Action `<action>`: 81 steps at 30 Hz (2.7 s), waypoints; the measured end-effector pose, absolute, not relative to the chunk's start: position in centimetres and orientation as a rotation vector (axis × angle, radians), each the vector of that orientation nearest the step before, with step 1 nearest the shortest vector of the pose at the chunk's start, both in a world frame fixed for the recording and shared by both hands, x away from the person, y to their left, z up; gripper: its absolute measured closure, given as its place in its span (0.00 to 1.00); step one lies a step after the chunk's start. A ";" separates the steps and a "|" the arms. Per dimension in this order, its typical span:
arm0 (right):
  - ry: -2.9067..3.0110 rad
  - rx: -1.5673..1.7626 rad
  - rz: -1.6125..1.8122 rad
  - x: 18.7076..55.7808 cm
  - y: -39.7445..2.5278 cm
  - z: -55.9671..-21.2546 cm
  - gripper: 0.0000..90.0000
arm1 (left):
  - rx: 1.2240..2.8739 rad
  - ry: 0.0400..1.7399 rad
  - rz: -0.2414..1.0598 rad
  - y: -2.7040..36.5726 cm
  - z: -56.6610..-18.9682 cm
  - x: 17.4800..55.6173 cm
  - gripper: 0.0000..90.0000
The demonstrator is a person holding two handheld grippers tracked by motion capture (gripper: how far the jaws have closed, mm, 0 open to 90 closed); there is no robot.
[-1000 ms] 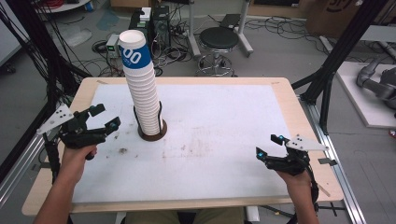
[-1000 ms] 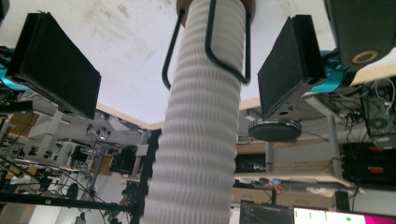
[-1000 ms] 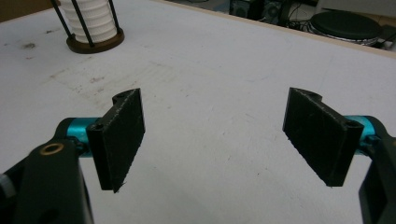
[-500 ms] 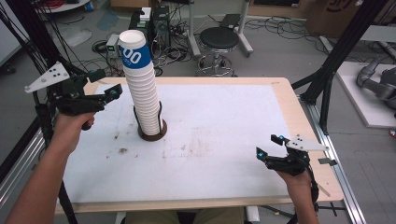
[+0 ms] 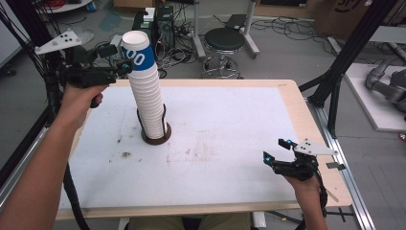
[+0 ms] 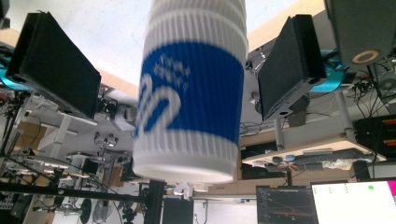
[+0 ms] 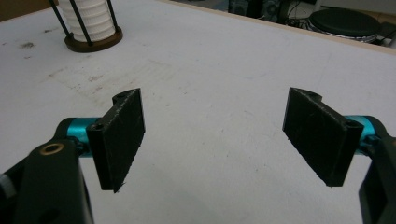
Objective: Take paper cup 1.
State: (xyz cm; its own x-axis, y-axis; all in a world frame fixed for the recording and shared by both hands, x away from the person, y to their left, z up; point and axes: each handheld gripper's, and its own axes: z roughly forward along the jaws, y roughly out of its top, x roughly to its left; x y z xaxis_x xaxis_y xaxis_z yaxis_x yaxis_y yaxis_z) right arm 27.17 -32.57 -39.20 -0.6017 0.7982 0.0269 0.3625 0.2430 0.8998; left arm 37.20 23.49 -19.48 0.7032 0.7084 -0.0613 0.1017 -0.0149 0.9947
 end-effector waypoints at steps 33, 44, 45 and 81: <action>2.081 1.085 1.327 27.2 -32.9 -39.3 0.24 | 1.588 0.721 0.512 21.1 -17.5 40.5 0.28; 2.083 1.081 1.330 27.3 -32.9 -39.4 0.24 | 1.518 0.692 0.530 21.6 -14.5 39.7 0.29; 2.083 1.082 1.331 27.3 -32.9 -39.4 0.24 | 1.518 0.692 0.530 21.6 -14.5 39.7 0.29; 2.108 1.049 1.362 27.5 -31.9 -39.3 0.24 | 1.495 0.563 0.549 27.6 -16.5 31.4 0.29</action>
State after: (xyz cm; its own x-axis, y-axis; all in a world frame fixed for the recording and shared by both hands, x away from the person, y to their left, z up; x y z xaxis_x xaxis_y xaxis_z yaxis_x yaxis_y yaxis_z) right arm 27.45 -31.88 -39.31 -0.6280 0.7765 0.0519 0.3664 0.2362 0.9000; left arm 31.43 27.63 -16.53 0.7579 0.6523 -0.0091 0.0068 0.0060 1.0000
